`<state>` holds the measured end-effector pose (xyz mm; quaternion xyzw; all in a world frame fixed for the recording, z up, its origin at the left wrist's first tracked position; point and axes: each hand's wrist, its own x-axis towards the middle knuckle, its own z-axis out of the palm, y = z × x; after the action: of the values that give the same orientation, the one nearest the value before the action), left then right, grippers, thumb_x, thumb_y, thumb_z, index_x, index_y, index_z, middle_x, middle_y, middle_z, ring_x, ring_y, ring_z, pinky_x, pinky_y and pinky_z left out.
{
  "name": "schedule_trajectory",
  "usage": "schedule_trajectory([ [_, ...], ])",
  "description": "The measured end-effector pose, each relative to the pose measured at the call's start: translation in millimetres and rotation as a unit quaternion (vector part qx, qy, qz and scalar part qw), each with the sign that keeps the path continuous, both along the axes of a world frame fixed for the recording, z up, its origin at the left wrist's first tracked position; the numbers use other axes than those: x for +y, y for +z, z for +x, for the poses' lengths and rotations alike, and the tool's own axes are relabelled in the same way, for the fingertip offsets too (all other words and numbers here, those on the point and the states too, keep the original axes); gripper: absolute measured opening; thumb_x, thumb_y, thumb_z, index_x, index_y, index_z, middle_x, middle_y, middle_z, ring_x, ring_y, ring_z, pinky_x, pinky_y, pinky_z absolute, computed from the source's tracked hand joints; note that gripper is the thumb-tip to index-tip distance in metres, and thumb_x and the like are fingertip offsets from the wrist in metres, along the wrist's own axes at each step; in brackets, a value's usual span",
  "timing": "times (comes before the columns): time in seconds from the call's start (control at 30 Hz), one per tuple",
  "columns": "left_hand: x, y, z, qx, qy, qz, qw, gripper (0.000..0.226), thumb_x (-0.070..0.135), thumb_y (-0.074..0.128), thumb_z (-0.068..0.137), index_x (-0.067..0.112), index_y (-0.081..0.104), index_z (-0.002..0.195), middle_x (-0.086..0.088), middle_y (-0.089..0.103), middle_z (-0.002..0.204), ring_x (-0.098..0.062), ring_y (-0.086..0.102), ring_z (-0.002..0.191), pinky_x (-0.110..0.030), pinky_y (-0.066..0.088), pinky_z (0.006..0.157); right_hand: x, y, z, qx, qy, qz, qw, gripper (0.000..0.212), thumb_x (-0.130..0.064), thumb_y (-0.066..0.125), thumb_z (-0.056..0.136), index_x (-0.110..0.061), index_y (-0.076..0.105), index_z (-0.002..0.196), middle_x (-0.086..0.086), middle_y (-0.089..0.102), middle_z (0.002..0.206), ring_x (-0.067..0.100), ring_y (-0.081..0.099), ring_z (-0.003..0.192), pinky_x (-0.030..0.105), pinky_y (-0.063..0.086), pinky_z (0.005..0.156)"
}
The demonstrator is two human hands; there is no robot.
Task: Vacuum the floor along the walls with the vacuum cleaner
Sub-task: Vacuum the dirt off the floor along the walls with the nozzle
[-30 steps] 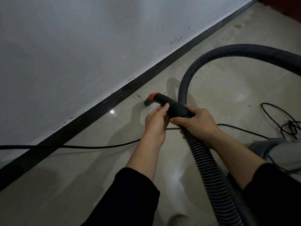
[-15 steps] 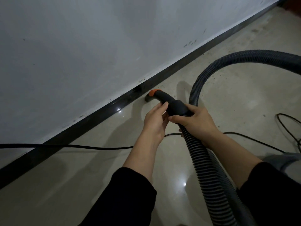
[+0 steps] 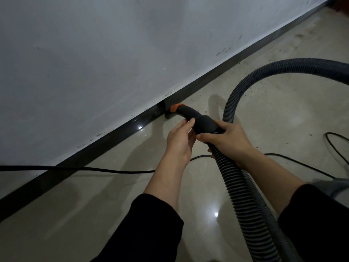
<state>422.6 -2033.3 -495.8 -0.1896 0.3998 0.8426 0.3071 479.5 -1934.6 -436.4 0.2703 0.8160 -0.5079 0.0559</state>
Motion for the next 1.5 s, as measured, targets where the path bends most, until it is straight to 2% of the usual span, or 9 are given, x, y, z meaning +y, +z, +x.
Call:
schedule_trajectory([
  [0.1, 2, 0, 3, -0.002, -0.003, -0.002, 1.0, 0.035, 0.013, 0.058, 0.097, 0.006, 0.059, 0.131, -0.003, 0.073, 0.098, -0.013, 0.07, 0.091, -0.023, 0.057, 0.076, 1, 4, 4, -0.013, -0.001, -0.003, 1.0, 0.031, -0.021, 0.082, 0.074, -0.036, 0.06, 0.091, 0.01, 0.067, 0.084, 0.023, 0.066, 0.067, 0.036, 0.06, 0.059],
  [0.27, 8, 2, 13, -0.004, -0.02, 0.008, 1.0, 0.033, 0.013, 0.058, 0.097, 0.004, 0.061, 0.129, -0.006, 0.073, 0.1, -0.016, 0.069, 0.096, -0.028, 0.056, 0.086, 6, 7, 14, -0.02, -0.02, 0.008, 1.0, 0.036, -0.022, 0.083, 0.072, -0.029, 0.065, 0.103, 0.013, 0.068, 0.085, 0.026, 0.066, 0.066, 0.047, 0.061, 0.065],
  [0.37, 14, 3, 19, -0.009, -0.035, 0.014, 0.999, 0.033, 0.013, 0.058, 0.097, 0.004, 0.061, 0.128, -0.009, 0.073, 0.104, -0.018, 0.07, 0.097, -0.031, 0.056, 0.089, 10, 11, 22, -0.028, -0.03, 0.004, 0.999, 0.039, -0.018, 0.081, 0.074, -0.025, 0.065, 0.109, 0.014, 0.067, 0.085, 0.025, 0.063, 0.062, 0.041, 0.06, 0.06],
  [0.53, 23, 1, 20, -0.012, -0.049, 0.016, 0.999, 0.033, 0.012, 0.057, 0.097, 0.005, 0.061, 0.129, -0.012, 0.071, 0.11, -0.019, 0.069, 0.101, -0.031, 0.055, 0.09, 16, 8, 27, -0.018, -0.047, -0.001, 0.999, 0.035, -0.016, 0.081, 0.074, -0.027, 0.066, 0.104, 0.015, 0.067, 0.077, 0.022, 0.06, 0.054, 0.035, 0.057, 0.054],
  [0.77, 25, 1, 1, -0.002, -0.033, 0.007, 0.999, 0.028, 0.012, 0.057, 0.097, 0.006, 0.062, 0.124, -0.009, 0.072, 0.104, -0.016, 0.07, 0.094, -0.027, 0.057, 0.081, 20, -2, 6, 0.005, -0.045, 0.024, 0.999, 0.028, -0.026, 0.084, 0.068, -0.04, 0.064, 0.083, 0.009, 0.07, 0.08, 0.032, 0.069, 0.076, 0.053, 0.059, 0.071],
  [0.93, 31, 0, -11, 0.007, -0.018, 0.0, 1.0, 0.011, 0.011, 0.058, 0.097, 0.015, 0.063, 0.106, -0.008, 0.072, 0.101, -0.019, 0.069, 0.095, -0.028, 0.056, 0.08, 25, 1, -8, 0.007, -0.036, 0.002, 0.999, 0.029, -0.018, 0.083, 0.072, -0.036, 0.063, 0.084, 0.015, 0.069, 0.084, 0.025, 0.064, 0.065, 0.05, 0.06, 0.068],
  [1.13, 38, -1, -10, 0.005, -0.023, 0.008, 1.0, 0.03, 0.014, 0.058, 0.097, 0.007, 0.06, 0.127, -0.007, 0.072, 0.103, -0.014, 0.071, 0.09, -0.025, 0.058, 0.077, 30, 0, -9, 0.012, -0.041, 0.003, 0.999, 0.028, -0.017, 0.081, 0.072, -0.036, 0.063, 0.082, 0.013, 0.068, 0.082, 0.025, 0.063, 0.068, 0.049, 0.058, 0.071],
  [1.3, 47, 0, -1, 0.005, -0.041, 0.017, 0.999, 0.034, 0.013, 0.056, 0.098, 0.002, 0.058, 0.13, -0.014, 0.069, 0.116, -0.017, 0.069, 0.098, -0.028, 0.057, 0.087, 38, 2, 2, 0.005, -0.059, 0.004, 0.998, 0.03, -0.021, 0.082, 0.072, -0.026, 0.069, 0.099, 0.009, 0.07, 0.088, 0.024, 0.066, 0.078, 0.038, 0.057, 0.072],
  [1.5, 57, 3, 14, -0.004, -0.058, 0.03, 0.998, 0.031, 0.011, 0.055, 0.098, 0.002, 0.059, 0.128, -0.014, 0.07, 0.111, -0.018, 0.069, 0.095, -0.029, 0.057, 0.084, 45, 2, 22, -0.011, -0.091, 0.008, 0.996, 0.026, -0.02, 0.083, 0.069, -0.026, 0.071, 0.092, 0.013, 0.069, 0.075, 0.023, 0.061, 0.057, 0.037, 0.056, 0.057],
])
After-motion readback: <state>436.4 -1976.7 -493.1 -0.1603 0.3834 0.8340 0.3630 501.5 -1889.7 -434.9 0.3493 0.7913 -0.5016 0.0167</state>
